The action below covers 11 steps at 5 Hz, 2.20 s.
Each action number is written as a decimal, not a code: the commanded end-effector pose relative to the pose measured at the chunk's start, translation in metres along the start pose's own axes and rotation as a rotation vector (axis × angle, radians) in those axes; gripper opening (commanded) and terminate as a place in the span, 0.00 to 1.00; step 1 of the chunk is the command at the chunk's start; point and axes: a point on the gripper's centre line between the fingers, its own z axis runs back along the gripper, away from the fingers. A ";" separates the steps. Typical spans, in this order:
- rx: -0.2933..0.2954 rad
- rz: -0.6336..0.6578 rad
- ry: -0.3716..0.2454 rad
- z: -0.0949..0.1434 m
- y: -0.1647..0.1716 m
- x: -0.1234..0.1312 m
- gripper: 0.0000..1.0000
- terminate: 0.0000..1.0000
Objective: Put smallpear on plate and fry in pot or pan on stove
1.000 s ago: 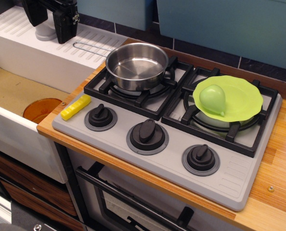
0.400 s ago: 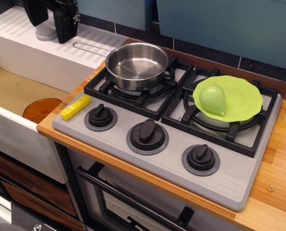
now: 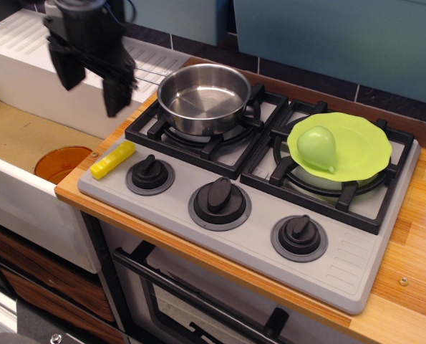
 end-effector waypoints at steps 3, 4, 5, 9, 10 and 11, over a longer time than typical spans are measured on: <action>0.010 -0.003 -0.150 -0.031 -0.002 -0.006 1.00 0.00; -0.003 -0.011 -0.173 -0.044 0.001 -0.010 1.00 0.00; -0.010 -0.009 -0.189 -0.054 0.002 -0.012 1.00 0.00; -0.042 0.012 -0.142 -0.064 -0.010 -0.011 0.00 0.00; -0.033 0.015 -0.112 -0.060 -0.016 -0.006 0.00 0.00; -0.046 0.011 -0.092 -0.053 -0.012 0.000 0.00 0.00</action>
